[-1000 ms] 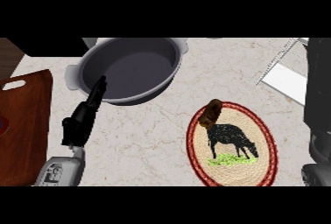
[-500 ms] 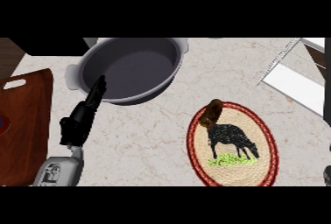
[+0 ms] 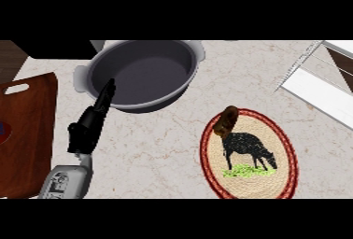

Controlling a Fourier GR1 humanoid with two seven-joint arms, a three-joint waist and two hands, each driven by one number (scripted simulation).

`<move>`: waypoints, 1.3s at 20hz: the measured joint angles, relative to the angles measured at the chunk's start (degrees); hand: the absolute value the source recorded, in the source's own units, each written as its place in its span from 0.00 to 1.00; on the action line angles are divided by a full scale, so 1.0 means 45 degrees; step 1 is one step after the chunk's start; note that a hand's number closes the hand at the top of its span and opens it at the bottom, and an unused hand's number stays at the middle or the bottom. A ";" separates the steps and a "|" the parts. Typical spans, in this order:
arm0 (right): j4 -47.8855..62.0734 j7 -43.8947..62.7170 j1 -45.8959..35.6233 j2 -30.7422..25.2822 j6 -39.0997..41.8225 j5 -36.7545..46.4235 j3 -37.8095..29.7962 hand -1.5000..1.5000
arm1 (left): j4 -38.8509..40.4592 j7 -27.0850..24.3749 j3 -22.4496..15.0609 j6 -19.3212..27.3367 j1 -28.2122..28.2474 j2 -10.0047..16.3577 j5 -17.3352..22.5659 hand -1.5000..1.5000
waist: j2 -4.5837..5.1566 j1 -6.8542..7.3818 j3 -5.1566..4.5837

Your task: Pick the lemon from the placemat and place it in the tiered shelf

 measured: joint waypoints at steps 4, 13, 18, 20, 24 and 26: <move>0.0485 -0.1044 0.0563 -0.0291 -0.1924 -0.1294 -0.0638 1.00 | -0.0122 0.0052 0.0049 -0.0131 0.0132 0.0078 0.0083 0.50 | 0.0000 -0.0005 -0.0004; 0.2063 -0.1902 0.0659 -0.1236 -0.3199 -0.2545 -0.1110 1.00 | -0.0238 0.0144 0.0125 -0.0243 0.0258 0.0119 0.0119 0.50 | -0.0017 -0.0034 -0.0033; 0.2074 -0.0014 0.1295 -0.1543 -0.2643 -0.0883 -0.1280 0.00 | -0.0325 0.0167 0.0127 -0.0225 0.0329 0.0122 0.0078 0.50 | -0.0040 -0.0108 -0.0036; 0.1842 0.0361 0.1663 -0.1498 -0.2536 -0.0662 -0.1314 0.00 | -0.0266 0.0161 0.0135 -0.0227 0.0297 0.0120 0.0054 0.50 | -0.0051 -0.0129 -0.0031; 0.0653 0.0716 0.2154 -0.1324 -0.2385 -0.0931 -0.1376 0.00 | -0.0303 0.0316 0.0181 -0.0337 0.0239 0.0157 0.0120 0.50 | -0.0069 -0.0175 -0.0033; 0.0070 0.0701 0.2272 -0.1268 -0.2396 -0.1313 -0.1434 0.00 | -0.0262 0.0295 0.0173 -0.0259 0.0245 0.0118 0.0044 0.50 | -0.0075 -0.0186 -0.0029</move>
